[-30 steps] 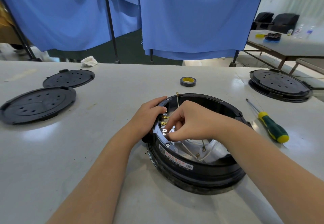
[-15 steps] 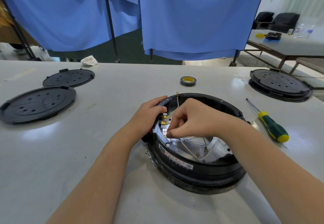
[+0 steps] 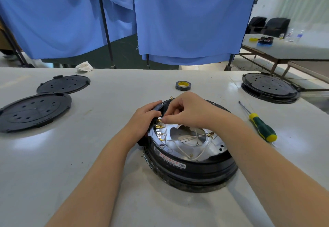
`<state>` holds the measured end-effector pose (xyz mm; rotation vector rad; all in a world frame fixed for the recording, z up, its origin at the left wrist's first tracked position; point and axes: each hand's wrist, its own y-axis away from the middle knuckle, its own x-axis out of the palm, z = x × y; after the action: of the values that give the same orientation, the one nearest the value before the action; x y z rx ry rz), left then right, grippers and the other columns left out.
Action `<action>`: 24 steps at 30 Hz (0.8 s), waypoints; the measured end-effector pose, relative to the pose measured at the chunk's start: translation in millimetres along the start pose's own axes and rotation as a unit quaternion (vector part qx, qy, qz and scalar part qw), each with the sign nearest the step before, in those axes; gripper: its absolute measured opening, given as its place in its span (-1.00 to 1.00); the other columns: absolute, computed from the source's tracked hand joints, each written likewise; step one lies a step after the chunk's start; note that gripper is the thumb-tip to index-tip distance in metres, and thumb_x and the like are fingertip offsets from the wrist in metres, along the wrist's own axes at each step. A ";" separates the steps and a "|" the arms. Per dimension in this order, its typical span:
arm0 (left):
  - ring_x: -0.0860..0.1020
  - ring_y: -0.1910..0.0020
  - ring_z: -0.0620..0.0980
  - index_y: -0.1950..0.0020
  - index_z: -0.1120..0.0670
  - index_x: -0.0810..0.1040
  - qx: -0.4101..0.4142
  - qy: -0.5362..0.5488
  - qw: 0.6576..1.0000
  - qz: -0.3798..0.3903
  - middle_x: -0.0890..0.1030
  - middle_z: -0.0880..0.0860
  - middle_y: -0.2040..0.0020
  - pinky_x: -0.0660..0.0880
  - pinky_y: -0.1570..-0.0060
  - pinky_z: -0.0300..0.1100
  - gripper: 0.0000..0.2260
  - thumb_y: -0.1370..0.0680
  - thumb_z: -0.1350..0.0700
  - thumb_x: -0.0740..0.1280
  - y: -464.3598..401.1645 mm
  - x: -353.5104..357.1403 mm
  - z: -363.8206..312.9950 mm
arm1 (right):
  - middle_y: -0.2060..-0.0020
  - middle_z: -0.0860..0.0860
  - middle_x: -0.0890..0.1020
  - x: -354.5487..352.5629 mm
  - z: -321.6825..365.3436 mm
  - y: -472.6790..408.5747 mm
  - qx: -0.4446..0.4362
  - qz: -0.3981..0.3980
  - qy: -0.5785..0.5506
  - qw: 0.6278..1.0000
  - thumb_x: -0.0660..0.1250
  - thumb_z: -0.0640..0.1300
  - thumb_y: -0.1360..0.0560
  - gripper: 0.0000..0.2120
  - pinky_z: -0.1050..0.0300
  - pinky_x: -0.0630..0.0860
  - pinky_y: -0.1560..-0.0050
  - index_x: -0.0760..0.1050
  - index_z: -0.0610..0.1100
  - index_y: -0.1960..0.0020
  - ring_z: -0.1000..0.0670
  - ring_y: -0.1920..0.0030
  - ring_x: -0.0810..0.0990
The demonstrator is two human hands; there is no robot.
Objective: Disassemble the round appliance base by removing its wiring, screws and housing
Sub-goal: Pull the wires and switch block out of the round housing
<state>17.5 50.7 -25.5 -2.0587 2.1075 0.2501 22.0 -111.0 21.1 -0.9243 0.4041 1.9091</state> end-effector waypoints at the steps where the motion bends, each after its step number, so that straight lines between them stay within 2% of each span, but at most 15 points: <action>1: 0.58 -0.12 0.04 -0.36 0.03 0.50 -0.001 0.001 1.000 0.002 0.60 0.08 -0.19 0.49 -0.14 -0.09 -0.60 -0.54 0.27 0.23 0.0 -0.2 0.3 | 0.58 0.15 0.50 -1.7 -0.4 0.7 -0.005 -0.017 0.002 1.000 0.45 0.03 -0.40 -0.84 0.41 0.29 0.50 0.63 0.02 0.32 0.20 0.54 0.36; 4: 0.59 -0.10 0.06 -0.30 0.00 0.53 -0.003 0.013 1.000 0.006 0.62 0.09 -0.16 0.50 -0.15 -0.06 -0.63 -0.54 0.28 0.22 -0.3 -0.6 0.5 | 0.57 0.19 0.49 -9.1 -2.1 4.1 -0.019 -0.076 0.019 0.997 0.41 0.03 -0.46 -0.81 0.37 0.28 0.45 0.59 0.09 0.34 0.19 0.52 0.36; 7: 0.60 -0.04 0.03 -0.24 -0.07 0.54 -0.001 0.016 1.000 0.005 0.63 0.05 -0.12 0.51 -0.04 -0.15 -0.65 -0.54 0.26 0.22 -1.4 -1.4 1.7 | 0.38 0.18 0.62 -18.8 -4.6 8.6 -0.017 -0.141 0.011 0.990 0.40 0.01 -0.47 -0.87 0.37 0.36 0.30 0.65 0.05 0.22 0.23 0.38 0.50; 9: 0.61 -0.02 0.01 -0.27 -0.06 0.53 -0.004 0.015 1.000 0.006 0.63 0.03 -0.11 0.51 0.00 -0.19 -0.64 -0.55 0.25 0.23 -1.7 -2.2 2.5 | 0.34 0.19 0.63 -25.6 -6.0 11.9 -0.008 -0.171 0.007 0.985 0.40 0.01 -0.47 -0.88 0.39 0.37 0.26 0.68 0.03 0.17 0.29 0.31 0.52; 12: 0.61 0.01 0.04 -0.29 -0.06 0.52 -0.009 0.012 1.000 0.007 0.63 0.06 -0.09 0.52 -0.04 -0.10 -0.64 -0.55 0.24 0.22 -2.0 -2.1 2.9 | 0.43 0.27 0.60 -36.3 -10.0 17.2 0.005 -0.216 -0.029 0.976 0.41 0.00 -0.46 -0.87 0.50 0.35 0.34 0.66 0.01 0.23 0.31 0.37 0.50; 16: 0.62 0.11 -0.01 -0.27 -0.08 0.53 -0.004 0.011 1.000 0.009 0.64 0.04 -0.04 0.51 0.12 -0.19 -0.65 -0.56 0.24 0.21 -2.5 -1.8 3.7 | 0.41 0.09 0.65 -54.5 -22.7 29.2 0.033 -0.269 -0.109 0.956 0.40 -0.04 -0.49 -0.85 0.39 0.44 0.40 0.64 -0.05 0.22 0.19 0.47 0.46; 19: 0.63 0.12 -0.03 -0.26 -0.09 0.53 -0.003 0.009 1.000 0.011 0.65 0.03 -0.02 0.50 0.17 -0.23 -0.65 -0.56 0.23 0.21 -2.1 -2.1 3.9 | 0.38 0.05 0.67 -65.3 -38.2 39.3 0.063 -0.315 -0.203 0.925 0.38 -0.11 -0.51 -0.89 0.33 0.50 0.39 0.62 -0.11 0.16 0.16 0.46 0.48; 24: 0.62 0.13 -0.02 -0.23 -0.10 0.54 -0.002 0.010 1.000 0.008 0.66 0.03 0.01 0.50 0.13 -0.18 -0.65 -0.56 0.25 0.21 -2.5 -1.8 4.3 | 0.33 0.02 0.69 -68.8 -72.8 46.5 0.127 -0.392 -0.323 0.852 0.35 -0.17 -0.52 -0.92 0.30 0.54 0.35 0.61 -0.15 0.09 0.14 0.42 0.53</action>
<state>20.1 53.5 -29.2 -2.0561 2.1390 0.2375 32.1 -221.0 19.6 -0.1594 -0.1303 1.2410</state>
